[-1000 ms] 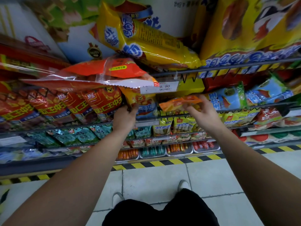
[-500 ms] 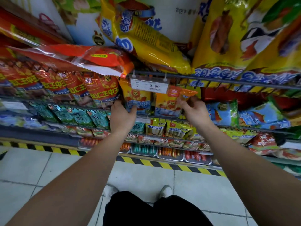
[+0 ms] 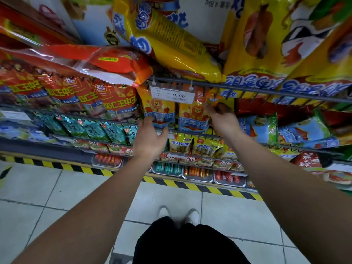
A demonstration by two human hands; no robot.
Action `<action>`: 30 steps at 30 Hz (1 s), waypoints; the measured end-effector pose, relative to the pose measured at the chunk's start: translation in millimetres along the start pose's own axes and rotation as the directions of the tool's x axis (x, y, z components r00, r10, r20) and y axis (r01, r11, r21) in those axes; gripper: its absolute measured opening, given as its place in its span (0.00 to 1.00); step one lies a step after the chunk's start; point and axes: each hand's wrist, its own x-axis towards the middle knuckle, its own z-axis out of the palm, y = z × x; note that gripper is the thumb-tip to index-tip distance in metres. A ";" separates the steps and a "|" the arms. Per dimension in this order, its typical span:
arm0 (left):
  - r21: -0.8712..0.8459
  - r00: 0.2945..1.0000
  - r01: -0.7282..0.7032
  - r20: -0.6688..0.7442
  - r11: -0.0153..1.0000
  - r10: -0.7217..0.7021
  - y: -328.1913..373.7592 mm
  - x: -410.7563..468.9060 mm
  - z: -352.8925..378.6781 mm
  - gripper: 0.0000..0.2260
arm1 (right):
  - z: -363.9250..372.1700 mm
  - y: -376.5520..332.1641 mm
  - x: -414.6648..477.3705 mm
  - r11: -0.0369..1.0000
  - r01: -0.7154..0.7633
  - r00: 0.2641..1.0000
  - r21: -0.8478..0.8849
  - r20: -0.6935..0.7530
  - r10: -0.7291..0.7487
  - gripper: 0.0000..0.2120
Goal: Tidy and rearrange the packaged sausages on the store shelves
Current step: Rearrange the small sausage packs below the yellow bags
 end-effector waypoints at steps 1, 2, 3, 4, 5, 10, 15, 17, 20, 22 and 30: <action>0.002 1.000 -0.015 0.013 1.000 0.015 1.8 -0.7 0.5 0.26 | 1.9 0.1 0.9 1.000 -0.005 1.000 -0.022 -0.012 0.005 0.20; 0.004 0.999 -0.030 0.027 1.000 0.030 2.8 -1.1 1.3 0.26 | 4.2 0.2 1.2 0.999 -0.009 0.999 -0.039 -0.031 0.008 0.19; 0.007 0.998 -0.044 0.040 0.999 0.043 3.6 -1.1 2.1 0.26 | 5.8 0.7 1.9 0.999 -0.012 0.999 -0.042 -0.054 0.010 0.18; 0.008 0.997 -0.056 0.053 0.998 0.055 4.5 -0.6 2.8 0.26 | 7.0 1.8 2.6 0.999 -0.014 0.997 -0.033 -0.074 0.011 0.18; 0.006 0.996 -0.069 0.065 0.998 0.068 5.6 0.2 3.5 0.26 | 8.4 2.2 2.8 1.000 -0.015 0.995 -0.026 -0.094 0.013 0.19; 0.016 0.983 -0.126 0.137 0.992 0.123 12.9 1.2 6.1 0.24 | 10.9 2.1 0.7 0.993 -0.043 0.986 -0.108 -0.166 0.024 0.23; 0.016 0.964 -0.195 0.188 0.981 0.189 27.1 -3.6 11.7 0.25 | -0.2 2.5 -18.0 0.954 0.063 0.980 -0.294 -0.161 -0.114 0.23; -0.002 0.956 -0.221 0.196 0.975 0.217 33.7 -5.8 17.7 0.24 | -11.3 7.5 -29.6 0.926 0.148 0.957 -0.346 -0.186 -0.222 0.18; -0.028 0.941 -0.249 0.230 0.968 0.249 40.6 -10.5 28.2 0.24 | -38.5 20.9 -45.9 0.865 0.171 0.885 -0.472 -0.311 -0.346 0.18; -0.043 0.928 -0.263 0.261 0.964 0.265 44.4 -14.2 35.8 0.23 | -61.2 28.7 -54.2 0.830 0.159 0.815 -0.534 -0.403 -0.416 0.15; -0.054 0.922 -0.262 0.281 0.964 0.266 68.9 -27.0 65.3 0.22 | -125.7 47.3 -33.5 0.851 -0.136 0.941 -0.508 -0.334 -0.049 0.30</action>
